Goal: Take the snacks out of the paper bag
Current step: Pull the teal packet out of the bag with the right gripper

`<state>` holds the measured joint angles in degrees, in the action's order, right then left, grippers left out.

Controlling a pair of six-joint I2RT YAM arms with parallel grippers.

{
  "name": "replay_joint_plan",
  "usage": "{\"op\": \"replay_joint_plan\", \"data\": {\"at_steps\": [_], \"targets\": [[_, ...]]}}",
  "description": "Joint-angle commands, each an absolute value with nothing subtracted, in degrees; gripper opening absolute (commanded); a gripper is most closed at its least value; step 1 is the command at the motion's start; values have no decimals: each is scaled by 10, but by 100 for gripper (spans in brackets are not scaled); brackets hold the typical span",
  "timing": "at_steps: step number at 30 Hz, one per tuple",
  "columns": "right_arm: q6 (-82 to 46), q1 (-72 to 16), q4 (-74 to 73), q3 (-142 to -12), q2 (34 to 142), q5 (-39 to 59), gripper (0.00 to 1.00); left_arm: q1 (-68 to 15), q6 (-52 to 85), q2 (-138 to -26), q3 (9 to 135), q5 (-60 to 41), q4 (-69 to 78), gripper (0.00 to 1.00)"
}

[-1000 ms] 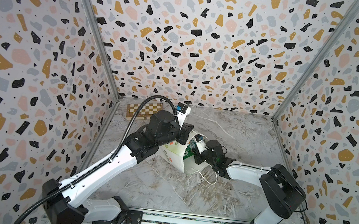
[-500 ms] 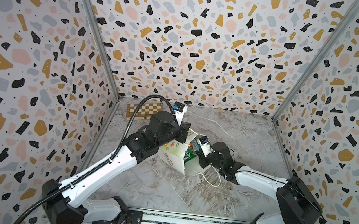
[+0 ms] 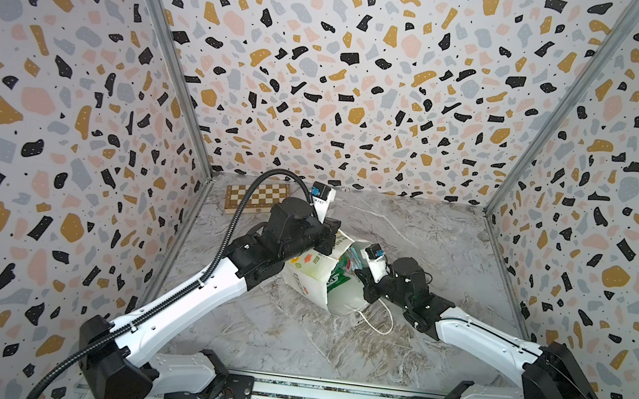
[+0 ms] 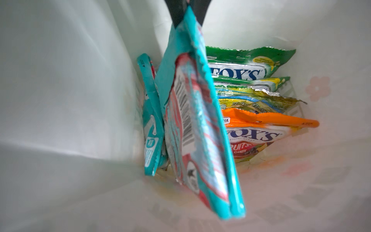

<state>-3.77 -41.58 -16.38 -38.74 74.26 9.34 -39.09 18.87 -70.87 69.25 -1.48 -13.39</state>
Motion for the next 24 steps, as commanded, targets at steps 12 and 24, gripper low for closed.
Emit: {"op": "replay_joint_plan", "data": {"at_steps": [12,24], "targets": [[-34,-416,-47,-405,595,62,0,-392,189,-714,680,-8,-105,0],[-32,-416,34,-435,466,-28,0,-392,188,-714,680,5,-103,0]]}}
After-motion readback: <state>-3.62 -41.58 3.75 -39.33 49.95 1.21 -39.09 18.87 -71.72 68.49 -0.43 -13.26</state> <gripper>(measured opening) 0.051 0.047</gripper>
